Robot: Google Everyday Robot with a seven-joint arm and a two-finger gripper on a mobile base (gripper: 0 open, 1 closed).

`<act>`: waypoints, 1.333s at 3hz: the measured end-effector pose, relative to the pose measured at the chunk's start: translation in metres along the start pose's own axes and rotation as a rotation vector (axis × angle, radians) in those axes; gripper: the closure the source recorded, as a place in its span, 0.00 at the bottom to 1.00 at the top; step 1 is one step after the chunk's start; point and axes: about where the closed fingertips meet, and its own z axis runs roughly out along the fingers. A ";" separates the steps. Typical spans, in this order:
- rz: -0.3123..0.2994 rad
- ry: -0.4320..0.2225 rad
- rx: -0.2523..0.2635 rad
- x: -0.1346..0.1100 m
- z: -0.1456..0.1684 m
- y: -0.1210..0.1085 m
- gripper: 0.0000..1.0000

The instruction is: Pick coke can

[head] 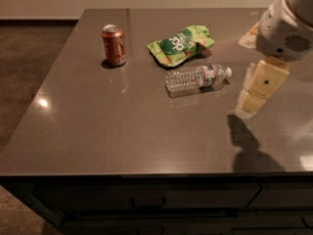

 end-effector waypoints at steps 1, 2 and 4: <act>0.012 -0.069 0.006 -0.045 0.029 -0.018 0.00; 0.028 -0.107 0.039 -0.086 0.055 -0.036 0.00; 0.130 -0.171 0.049 -0.144 0.092 -0.059 0.00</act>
Offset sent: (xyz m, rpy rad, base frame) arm 0.0837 0.1063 -0.0204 0.1181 -0.0843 -0.0220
